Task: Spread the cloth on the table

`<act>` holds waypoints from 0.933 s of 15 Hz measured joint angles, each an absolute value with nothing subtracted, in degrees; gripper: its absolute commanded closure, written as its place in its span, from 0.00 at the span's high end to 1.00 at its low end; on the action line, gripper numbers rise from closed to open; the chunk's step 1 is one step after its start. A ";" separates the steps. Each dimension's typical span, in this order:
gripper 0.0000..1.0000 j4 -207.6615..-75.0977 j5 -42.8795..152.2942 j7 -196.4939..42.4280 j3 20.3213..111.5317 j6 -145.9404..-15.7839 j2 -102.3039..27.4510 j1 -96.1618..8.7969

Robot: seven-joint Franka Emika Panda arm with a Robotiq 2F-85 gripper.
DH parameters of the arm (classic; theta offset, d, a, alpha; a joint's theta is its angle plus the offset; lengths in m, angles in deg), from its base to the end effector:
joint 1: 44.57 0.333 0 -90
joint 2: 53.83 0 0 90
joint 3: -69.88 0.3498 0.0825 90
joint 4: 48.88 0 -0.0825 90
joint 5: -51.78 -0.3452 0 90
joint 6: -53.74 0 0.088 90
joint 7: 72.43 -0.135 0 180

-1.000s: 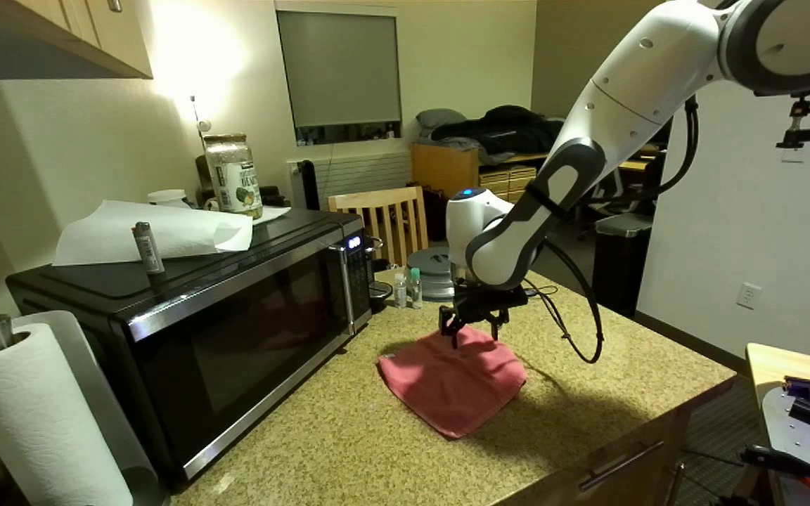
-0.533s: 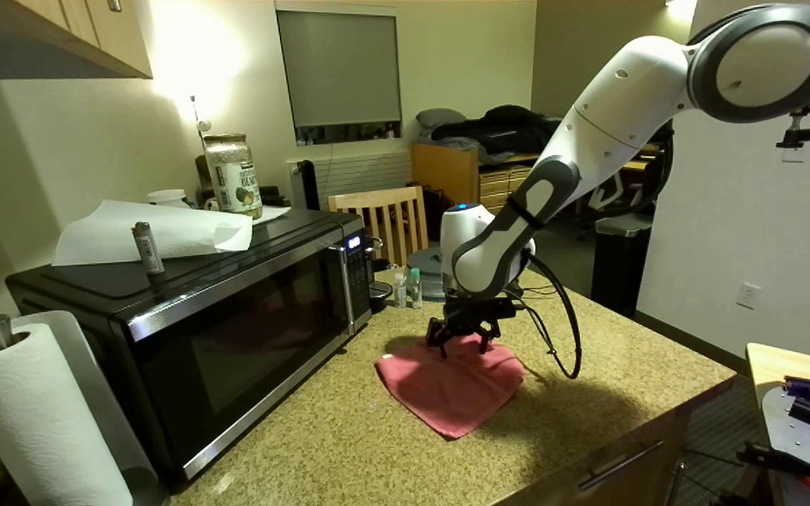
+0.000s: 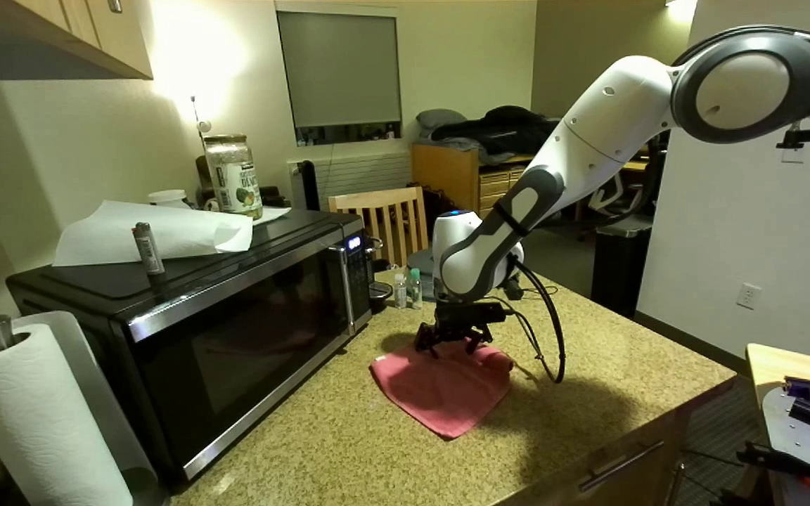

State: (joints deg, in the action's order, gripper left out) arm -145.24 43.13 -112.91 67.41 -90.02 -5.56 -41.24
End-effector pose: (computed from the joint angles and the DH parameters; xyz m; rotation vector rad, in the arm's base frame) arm 0.6690 0.0146 0.1346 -2.8493 1.2042 0.0496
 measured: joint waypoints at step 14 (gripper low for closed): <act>1.00 -130.43 43.66 -110.11 67.42 -79.27 1.85 -37.97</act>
